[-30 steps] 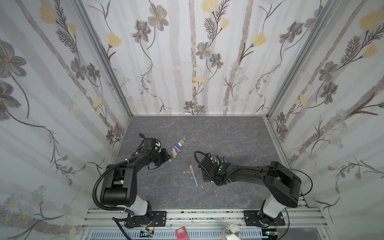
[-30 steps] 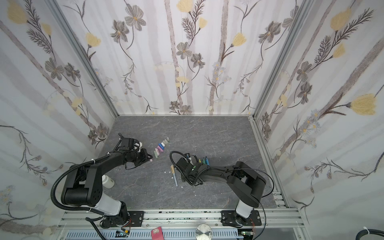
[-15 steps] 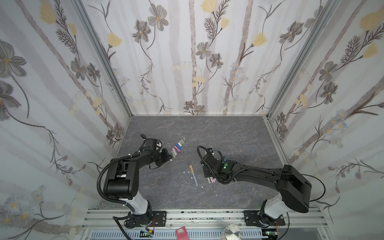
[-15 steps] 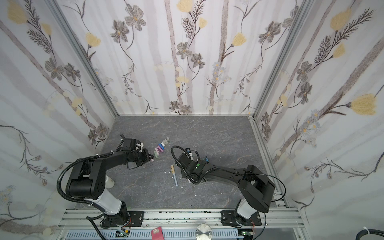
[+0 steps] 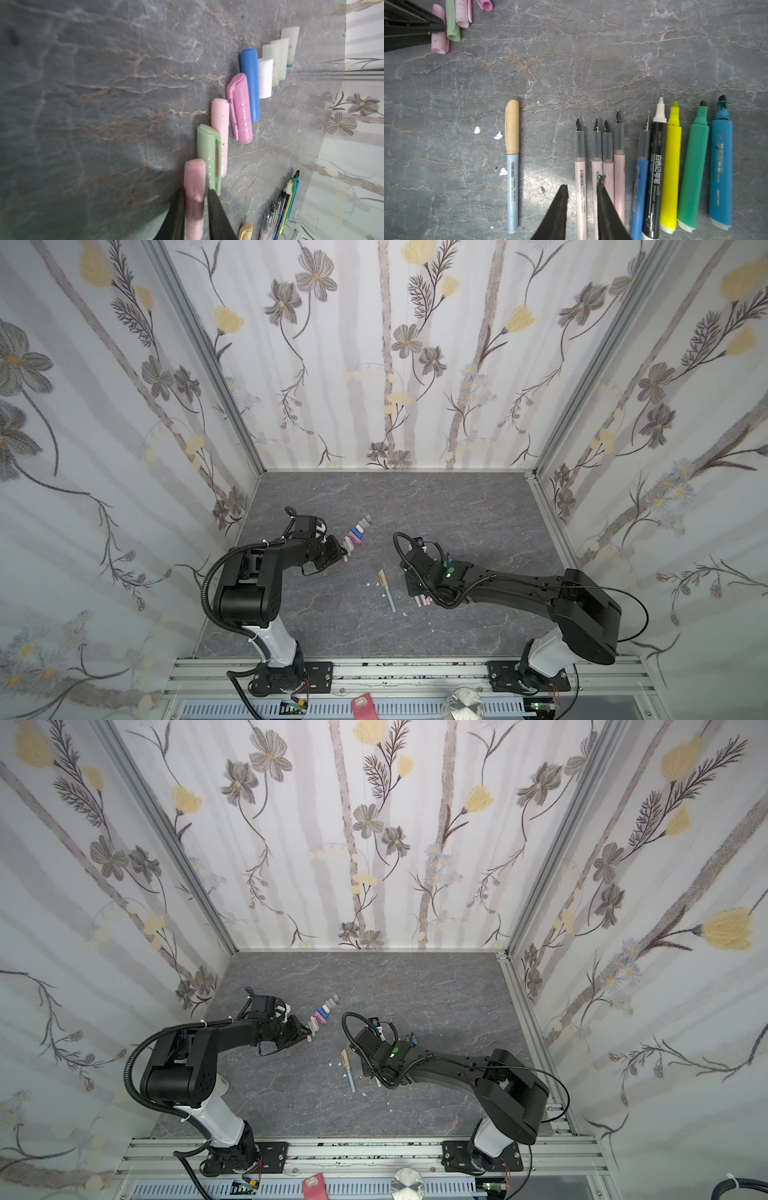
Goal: Open the pen caps
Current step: 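Release the pink cap by the green cap while the right reaches the beige-capped pen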
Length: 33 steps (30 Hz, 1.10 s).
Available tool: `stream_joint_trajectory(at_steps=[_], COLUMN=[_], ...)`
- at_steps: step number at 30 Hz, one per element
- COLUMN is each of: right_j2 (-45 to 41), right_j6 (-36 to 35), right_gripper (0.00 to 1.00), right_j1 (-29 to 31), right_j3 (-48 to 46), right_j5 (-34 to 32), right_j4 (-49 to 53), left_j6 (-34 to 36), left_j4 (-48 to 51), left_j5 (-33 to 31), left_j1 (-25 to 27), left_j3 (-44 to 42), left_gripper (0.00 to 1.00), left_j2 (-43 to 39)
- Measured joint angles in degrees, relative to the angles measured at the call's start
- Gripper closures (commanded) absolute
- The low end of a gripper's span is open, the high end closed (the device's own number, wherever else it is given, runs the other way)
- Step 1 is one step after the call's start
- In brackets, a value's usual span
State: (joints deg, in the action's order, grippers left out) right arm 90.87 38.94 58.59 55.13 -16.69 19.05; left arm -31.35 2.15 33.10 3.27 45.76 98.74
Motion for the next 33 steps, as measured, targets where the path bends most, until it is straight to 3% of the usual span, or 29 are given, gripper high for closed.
stream_joint_trajectory(at_steps=[12,33], right_j2=[8.3,18.0], right_j6=[-0.4,-0.4], right_gripper=[0.69,0.69], right_j1=[3.2,6.0], right_j3=[5.3,11.9], right_j5=[3.3,4.8], right_j4=[-2.2,-1.0], left_j6=[0.2,2.4], left_j4=[-0.2,8.0], left_j5=[-0.1,-0.1], left_j1=[0.0,-1.5], left_j3=[0.1,1.5], left_gripper=[0.77,0.76], left_j2=[-0.3,-11.6])
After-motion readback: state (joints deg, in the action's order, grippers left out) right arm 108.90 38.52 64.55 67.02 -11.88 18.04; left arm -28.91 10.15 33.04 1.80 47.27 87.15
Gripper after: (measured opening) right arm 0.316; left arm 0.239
